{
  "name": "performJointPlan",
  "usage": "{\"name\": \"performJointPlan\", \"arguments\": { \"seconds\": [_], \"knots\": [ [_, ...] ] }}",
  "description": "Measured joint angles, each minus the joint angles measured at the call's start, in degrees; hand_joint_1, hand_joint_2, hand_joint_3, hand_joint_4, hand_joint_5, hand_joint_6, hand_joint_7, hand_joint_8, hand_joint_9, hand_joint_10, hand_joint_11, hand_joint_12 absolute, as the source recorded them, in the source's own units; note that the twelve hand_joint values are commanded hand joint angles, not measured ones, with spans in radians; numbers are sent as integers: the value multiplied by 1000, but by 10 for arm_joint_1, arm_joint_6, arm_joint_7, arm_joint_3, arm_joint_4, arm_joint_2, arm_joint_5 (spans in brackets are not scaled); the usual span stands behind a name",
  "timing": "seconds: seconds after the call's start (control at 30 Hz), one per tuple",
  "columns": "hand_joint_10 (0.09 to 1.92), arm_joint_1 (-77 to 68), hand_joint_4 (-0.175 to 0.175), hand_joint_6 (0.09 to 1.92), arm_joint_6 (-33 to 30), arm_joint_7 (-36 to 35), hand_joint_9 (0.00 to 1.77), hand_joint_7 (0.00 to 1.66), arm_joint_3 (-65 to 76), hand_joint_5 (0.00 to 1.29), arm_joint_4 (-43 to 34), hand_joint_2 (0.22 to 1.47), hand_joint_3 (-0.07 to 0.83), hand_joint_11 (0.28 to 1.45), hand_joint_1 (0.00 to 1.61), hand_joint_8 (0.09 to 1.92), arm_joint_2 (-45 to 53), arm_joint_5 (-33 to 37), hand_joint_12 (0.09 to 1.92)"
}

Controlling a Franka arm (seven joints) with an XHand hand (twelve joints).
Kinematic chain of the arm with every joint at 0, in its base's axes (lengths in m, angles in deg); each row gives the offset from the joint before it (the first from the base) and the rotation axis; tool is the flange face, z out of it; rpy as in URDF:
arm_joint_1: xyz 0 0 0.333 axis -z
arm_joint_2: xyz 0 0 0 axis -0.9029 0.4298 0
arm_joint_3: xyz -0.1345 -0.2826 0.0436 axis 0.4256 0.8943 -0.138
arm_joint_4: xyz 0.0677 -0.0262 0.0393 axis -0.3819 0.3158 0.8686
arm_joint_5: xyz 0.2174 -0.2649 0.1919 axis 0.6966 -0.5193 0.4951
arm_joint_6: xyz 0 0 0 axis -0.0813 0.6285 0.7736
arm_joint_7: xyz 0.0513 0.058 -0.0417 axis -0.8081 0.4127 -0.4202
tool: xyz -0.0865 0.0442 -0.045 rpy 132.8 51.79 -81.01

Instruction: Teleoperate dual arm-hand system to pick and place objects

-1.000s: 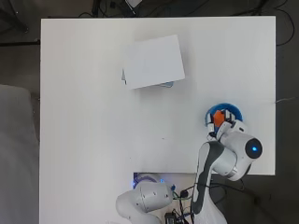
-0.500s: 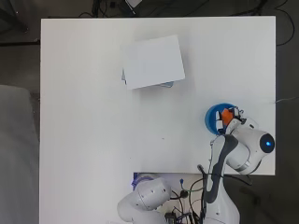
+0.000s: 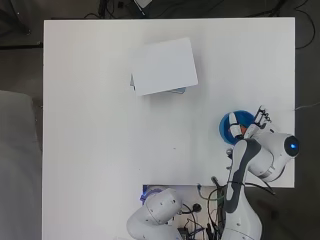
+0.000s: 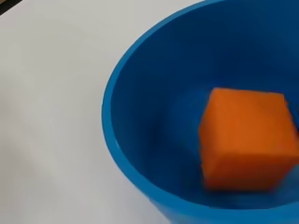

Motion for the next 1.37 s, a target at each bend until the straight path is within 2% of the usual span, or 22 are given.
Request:
{"name": "performJointPlan", "arguments": {
  "seconds": [0.13,0.33,0.63,0.8,0.9,1.13,1.37],
  "knots": [
    [87,6,4,87,4,2,350,243,-41,53,4,912,6,417,0,87,0,-6,87],
    [87,1,6,87,35,7,431,304,-89,105,-73,923,3,419,0,87,10,-27,87],
    [87,49,-7,87,176,16,451,295,-270,178,-151,951,6,411,0,87,6,-27,87],
    [87,121,-13,87,232,39,403,256,-464,235,-108,1010,8,406,0,87,-38,-18,87],
    [87,140,-4,87,252,41,372,243,-544,261,-94,1018,5,399,0,87,-51,-24,87],
    [87,149,19,87,274,39,365,273,-554,272,-113,1020,2,395,44,87,-33,-26,87],
    [87,151,11,87,273,38,411,344,-560,280,-111,1010,-3,399,84,87,-19,-13,87]
  ]
}}
